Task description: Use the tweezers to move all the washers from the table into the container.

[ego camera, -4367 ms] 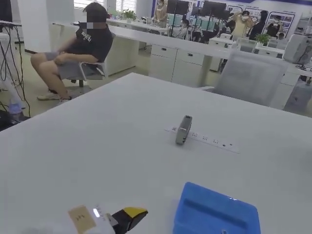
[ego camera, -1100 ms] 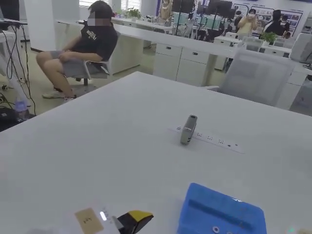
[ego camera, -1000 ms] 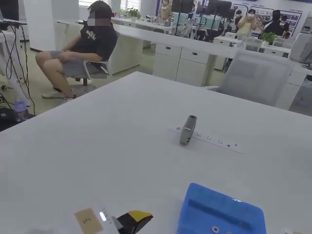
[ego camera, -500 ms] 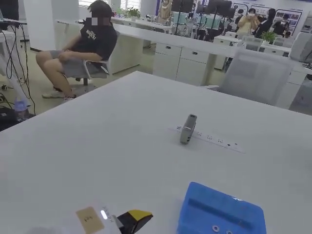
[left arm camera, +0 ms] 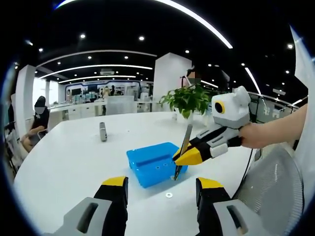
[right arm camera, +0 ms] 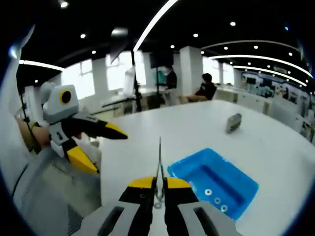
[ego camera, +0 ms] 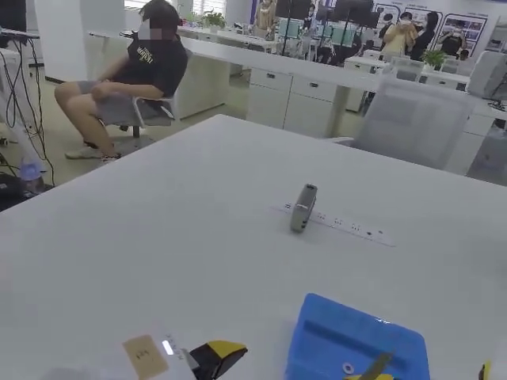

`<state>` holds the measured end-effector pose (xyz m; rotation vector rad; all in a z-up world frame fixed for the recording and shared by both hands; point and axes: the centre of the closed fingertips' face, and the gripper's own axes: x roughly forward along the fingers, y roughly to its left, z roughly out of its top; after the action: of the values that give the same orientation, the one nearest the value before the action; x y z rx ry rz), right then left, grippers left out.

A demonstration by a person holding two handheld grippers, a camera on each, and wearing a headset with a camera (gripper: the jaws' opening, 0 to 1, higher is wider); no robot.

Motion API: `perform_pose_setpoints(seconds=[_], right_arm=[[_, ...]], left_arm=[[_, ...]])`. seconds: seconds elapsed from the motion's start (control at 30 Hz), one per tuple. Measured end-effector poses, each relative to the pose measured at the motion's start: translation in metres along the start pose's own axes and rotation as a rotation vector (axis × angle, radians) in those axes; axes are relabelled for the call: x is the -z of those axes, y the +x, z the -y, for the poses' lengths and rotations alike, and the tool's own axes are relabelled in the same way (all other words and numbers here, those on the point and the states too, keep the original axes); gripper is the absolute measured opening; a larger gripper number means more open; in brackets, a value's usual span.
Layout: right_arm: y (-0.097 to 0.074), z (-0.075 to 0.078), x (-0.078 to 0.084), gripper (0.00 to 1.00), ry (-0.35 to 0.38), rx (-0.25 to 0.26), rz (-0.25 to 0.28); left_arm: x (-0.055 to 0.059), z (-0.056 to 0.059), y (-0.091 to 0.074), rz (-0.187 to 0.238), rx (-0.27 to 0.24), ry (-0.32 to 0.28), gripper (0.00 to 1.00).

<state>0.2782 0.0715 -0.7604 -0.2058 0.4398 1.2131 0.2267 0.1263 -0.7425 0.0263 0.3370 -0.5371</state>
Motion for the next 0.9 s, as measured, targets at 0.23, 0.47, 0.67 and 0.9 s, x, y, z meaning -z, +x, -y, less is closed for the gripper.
perform_pose_setpoints(seconds=[0.23, 0.47, 0.67, 0.9], right_arm=[[0.002, 0.023, -0.021, 0.03, 0.001, 0.021, 0.038], [0.012, 0.049, -0.034, 0.03, 0.019, 0.051, 0.053], [0.030, 0.060, -0.033, 0.03, 0.039, 0.052, 0.032], [0.047, 0.072, -0.015, 0.03, 0.078, 0.059, -0.021]], left_arm=[[0.000, -0.001, 0.000, 0.002, -0.001, -0.002, 0.54], [0.000, -0.001, 0.000, -0.001, -0.001, -0.003, 0.54], [0.001, 0.000, 0.000, -0.002, 0.002, -0.004, 0.54], [0.003, 0.000, 0.001, -0.011, 0.005, -0.003, 0.54]])
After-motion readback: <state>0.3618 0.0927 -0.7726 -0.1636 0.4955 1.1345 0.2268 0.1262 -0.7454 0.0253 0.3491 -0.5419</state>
